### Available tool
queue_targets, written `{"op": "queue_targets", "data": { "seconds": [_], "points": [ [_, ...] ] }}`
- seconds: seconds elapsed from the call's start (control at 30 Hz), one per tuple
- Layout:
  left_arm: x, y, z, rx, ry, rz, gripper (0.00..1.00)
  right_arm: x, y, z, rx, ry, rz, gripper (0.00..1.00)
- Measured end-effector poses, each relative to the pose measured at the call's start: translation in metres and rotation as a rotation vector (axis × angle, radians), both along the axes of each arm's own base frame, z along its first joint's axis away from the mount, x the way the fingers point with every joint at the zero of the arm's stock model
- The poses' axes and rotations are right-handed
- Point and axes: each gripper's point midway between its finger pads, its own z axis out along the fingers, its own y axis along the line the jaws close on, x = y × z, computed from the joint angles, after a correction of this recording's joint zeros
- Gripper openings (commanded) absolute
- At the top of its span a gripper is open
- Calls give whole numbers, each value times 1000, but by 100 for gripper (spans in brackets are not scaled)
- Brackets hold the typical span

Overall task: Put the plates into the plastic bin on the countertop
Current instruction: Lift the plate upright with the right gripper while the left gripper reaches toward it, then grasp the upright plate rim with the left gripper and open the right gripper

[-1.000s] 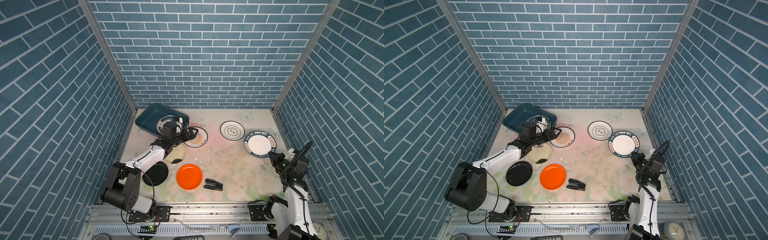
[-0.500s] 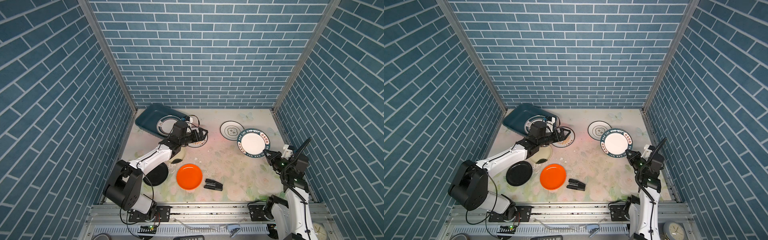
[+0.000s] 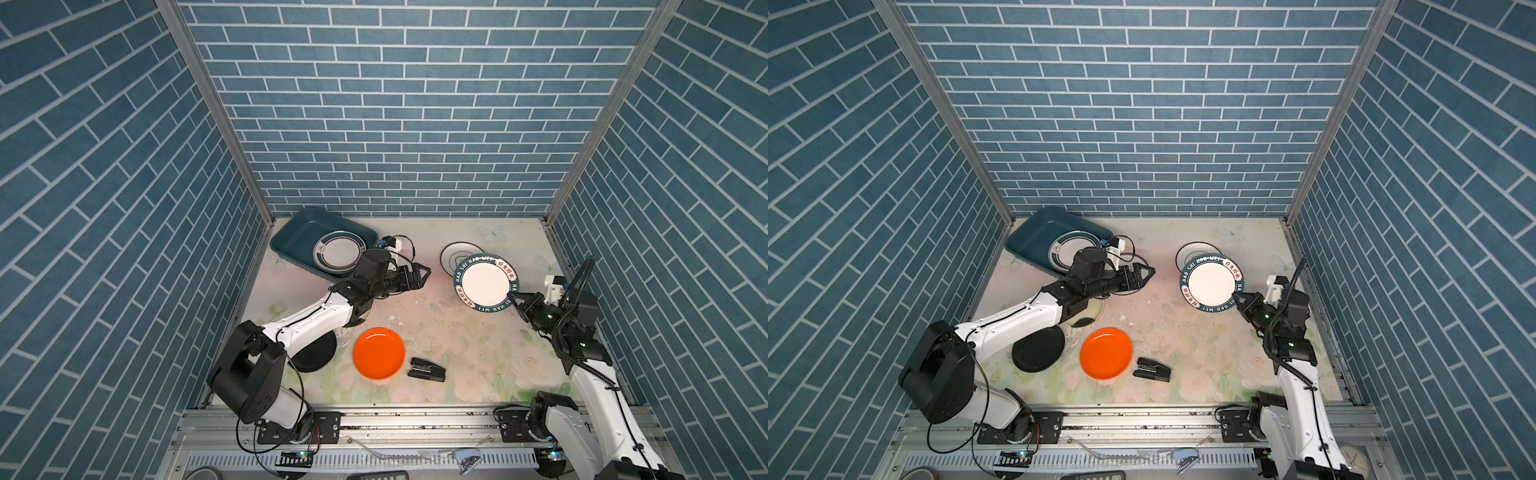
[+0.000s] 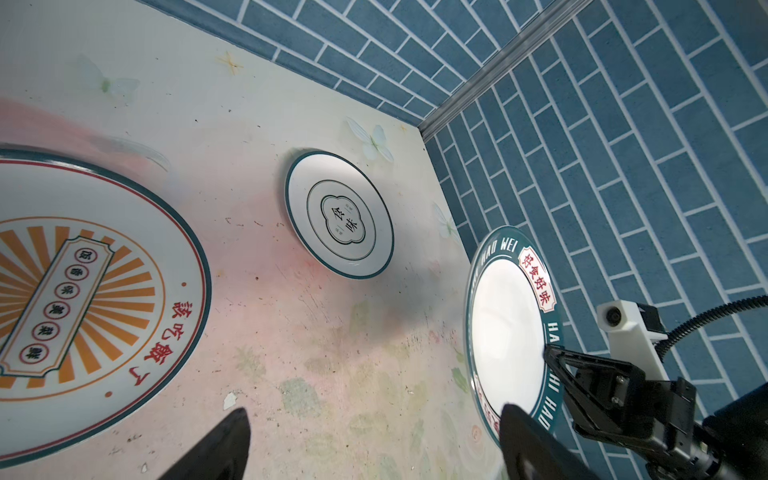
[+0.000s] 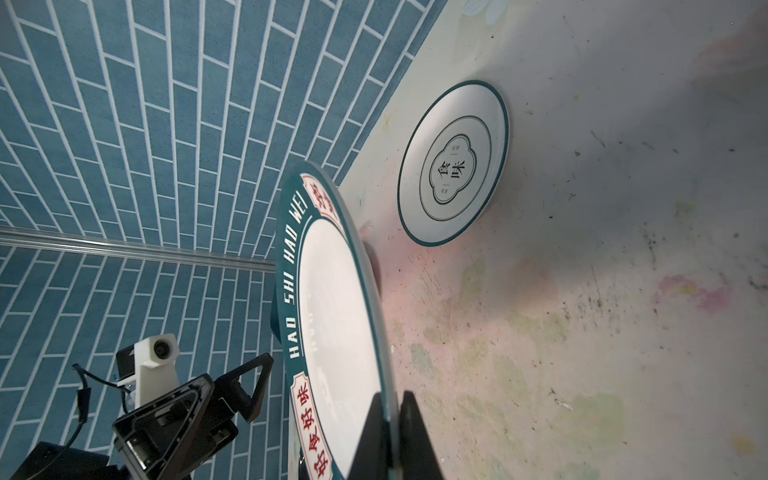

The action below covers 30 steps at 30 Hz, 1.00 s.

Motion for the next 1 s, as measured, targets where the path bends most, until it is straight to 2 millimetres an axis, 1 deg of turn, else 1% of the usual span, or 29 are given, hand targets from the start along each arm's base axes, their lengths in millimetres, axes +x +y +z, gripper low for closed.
{"op": "queue_targets", "data": {
  "seconds": [0.1, 0.2, 0.33, 0.5, 0.6, 0.7, 0.87, 0.97, 1.0],
  "points": [
    [-3, -7, 6, -19, -13, -13, 92, 5, 7, -4, -4, 7, 13, 0],
    [-6, -17, 16, -45, -29, -38, 91, 7, 17, -7, 1, 18, 34, 0],
    [-8, -25, 26, -73, -48, -55, 90, 10, 27, -3, 9, 12, 57, 0],
    [-8, -25, 28, -81, -51, -54, 90, 20, 38, 19, 30, -36, 84, 0],
    [-8, -26, 30, -88, -56, -53, 90, 24, 46, 27, 46, -56, 102, 0],
    [-7, -27, 33, -99, -66, -54, 90, 24, 54, 27, 52, -56, 123, 0],
    [-4, -30, 37, -119, -89, -61, 86, 28, 60, 21, 60, -41, 138, 0],
    [-2, -34, 30, -119, -80, -64, 83, 31, 63, 19, 79, -29, 143, 0],
    [-1, -35, 27, -121, -73, -65, 81, 32, 64, 19, 86, -28, 144, 0]
  ]
}}
